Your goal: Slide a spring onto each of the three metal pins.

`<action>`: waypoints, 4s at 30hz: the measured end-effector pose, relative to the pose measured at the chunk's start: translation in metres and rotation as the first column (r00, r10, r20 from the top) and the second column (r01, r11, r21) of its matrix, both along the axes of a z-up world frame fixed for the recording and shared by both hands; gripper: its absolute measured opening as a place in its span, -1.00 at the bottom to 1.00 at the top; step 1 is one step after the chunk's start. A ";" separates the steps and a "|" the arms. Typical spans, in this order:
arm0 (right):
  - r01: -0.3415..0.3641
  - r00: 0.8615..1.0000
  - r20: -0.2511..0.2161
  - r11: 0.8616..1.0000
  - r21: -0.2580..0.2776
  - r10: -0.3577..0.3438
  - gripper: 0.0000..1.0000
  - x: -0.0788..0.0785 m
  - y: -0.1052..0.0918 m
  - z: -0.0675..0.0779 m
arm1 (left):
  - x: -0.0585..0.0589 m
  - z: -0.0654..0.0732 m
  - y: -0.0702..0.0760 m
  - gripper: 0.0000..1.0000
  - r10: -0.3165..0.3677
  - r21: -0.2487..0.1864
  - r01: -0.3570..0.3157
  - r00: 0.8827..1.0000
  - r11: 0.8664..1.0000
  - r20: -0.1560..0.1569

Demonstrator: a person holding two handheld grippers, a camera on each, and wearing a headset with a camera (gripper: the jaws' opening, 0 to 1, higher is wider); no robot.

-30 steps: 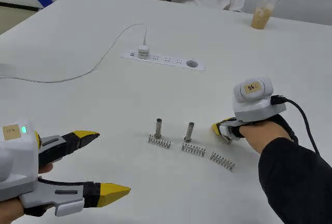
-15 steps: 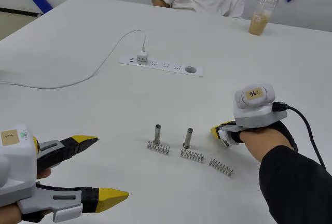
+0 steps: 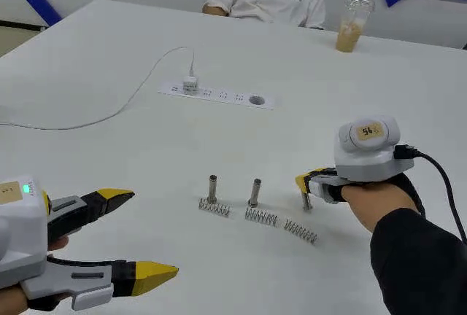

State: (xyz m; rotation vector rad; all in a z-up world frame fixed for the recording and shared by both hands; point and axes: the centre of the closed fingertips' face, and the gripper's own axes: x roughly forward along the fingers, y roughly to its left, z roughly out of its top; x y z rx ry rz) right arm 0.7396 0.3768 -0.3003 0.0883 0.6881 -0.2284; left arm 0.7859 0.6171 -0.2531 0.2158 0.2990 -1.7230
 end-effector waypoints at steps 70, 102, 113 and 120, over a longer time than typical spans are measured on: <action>0.053 0.896 0.435 0.948 -0.314 0.094 -0.61 0.026 -0.009 0.236 | -0.010 0.010 -0.003 0.66 -0.033 -0.022 0.033 0.999 0.999 0.022; -0.235 0.970 0.037 0.968 -0.085 0.239 -0.63 -0.028 0.054 0.020 | -0.008 0.008 -0.003 0.66 -0.032 -0.014 0.032 0.999 0.999 0.024; -0.331 0.941 -0.083 0.943 -0.036 0.328 -0.66 -0.026 0.062 -0.014 | -0.006 0.006 -0.002 0.66 -0.026 -0.009 0.026 0.999 1.000 0.020; -0.385 0.914 -0.150 0.923 -0.026 0.377 -0.68 -0.022 0.067 -0.027 | -0.006 0.005 -0.001 0.66 -0.024 -0.004 0.024 1.000 1.000 0.019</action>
